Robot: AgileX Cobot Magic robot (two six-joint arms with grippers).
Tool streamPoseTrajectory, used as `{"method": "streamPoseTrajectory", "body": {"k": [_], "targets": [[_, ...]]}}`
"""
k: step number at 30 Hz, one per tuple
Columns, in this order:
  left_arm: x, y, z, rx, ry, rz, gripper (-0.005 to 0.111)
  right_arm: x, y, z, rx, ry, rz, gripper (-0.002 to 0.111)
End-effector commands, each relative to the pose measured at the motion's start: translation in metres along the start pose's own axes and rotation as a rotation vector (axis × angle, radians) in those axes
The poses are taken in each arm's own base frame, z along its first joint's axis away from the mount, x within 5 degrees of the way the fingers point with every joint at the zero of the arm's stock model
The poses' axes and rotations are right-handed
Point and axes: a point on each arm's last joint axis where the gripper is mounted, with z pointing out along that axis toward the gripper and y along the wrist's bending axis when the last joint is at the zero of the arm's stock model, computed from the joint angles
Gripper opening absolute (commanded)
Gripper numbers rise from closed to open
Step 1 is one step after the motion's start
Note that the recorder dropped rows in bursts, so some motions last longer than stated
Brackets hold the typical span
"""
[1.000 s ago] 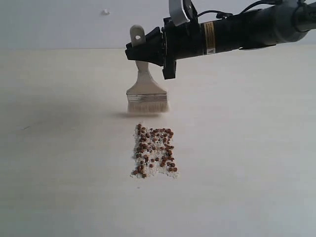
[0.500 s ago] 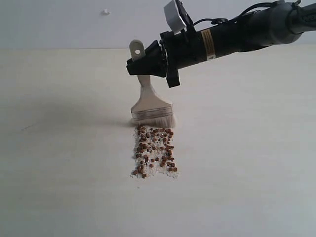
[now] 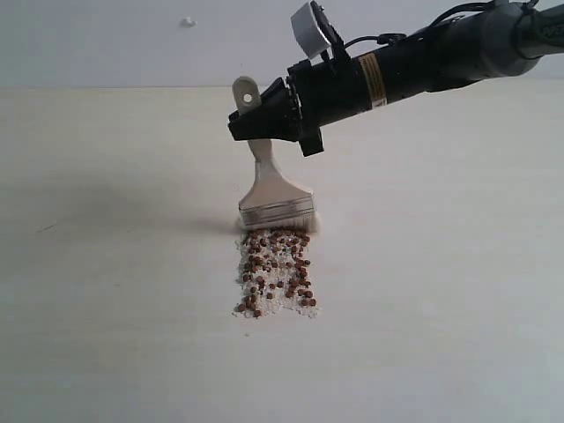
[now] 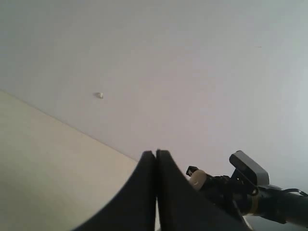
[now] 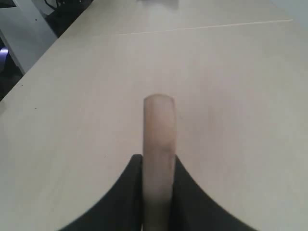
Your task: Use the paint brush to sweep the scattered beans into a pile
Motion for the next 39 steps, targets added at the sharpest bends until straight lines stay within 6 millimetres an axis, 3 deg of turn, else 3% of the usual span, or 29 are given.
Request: {"method": "streamPoseTrajectory", "body": {"k": [1, 17, 22, 24, 26, 30, 34, 39], "targets": [[0.001, 0.001, 0.0, 0.003, 0.004, 0.004, 0.0, -0.016, 0.005, -0.006, 0.006, 0.008, -0.03, 0.0], [0.001, 0.001, 0.0, 0.003, 0.004, 0.004, 0.0, -0.051, 0.013, -0.017, 0.051, -0.076, -0.111, 0.0], [0.001, 0.001, 0.0, 0.003, 0.004, 0.004, 0.0, -0.075, 0.026, -0.028, 0.054, -0.064, -0.103, 0.0], [0.001, 0.001, 0.0, 0.003, 0.004, 0.004, 0.0, -0.072, 0.034, -0.027, 0.035, -0.026, -0.074, 0.0], [0.001, 0.001, 0.0, 0.003, 0.004, 0.004, 0.0, -0.056, 0.048, -0.026, 0.016, -0.007, -0.055, 0.0], [0.001, 0.001, 0.0, 0.003, 0.004, 0.004, 0.0, -0.037, 0.085, -0.03, 0.065, -0.136, -0.077, 0.0], [0.001, 0.001, 0.0, 0.003, 0.004, 0.004, 0.0, -0.033, 0.118, -0.038, 0.095, -0.171, -0.081, 0.0], [0.001, 0.001, 0.0, 0.003, 0.004, 0.004, 0.0, -0.025, 0.135, -0.04, 0.083, -0.16, -0.006, 0.0]]}}
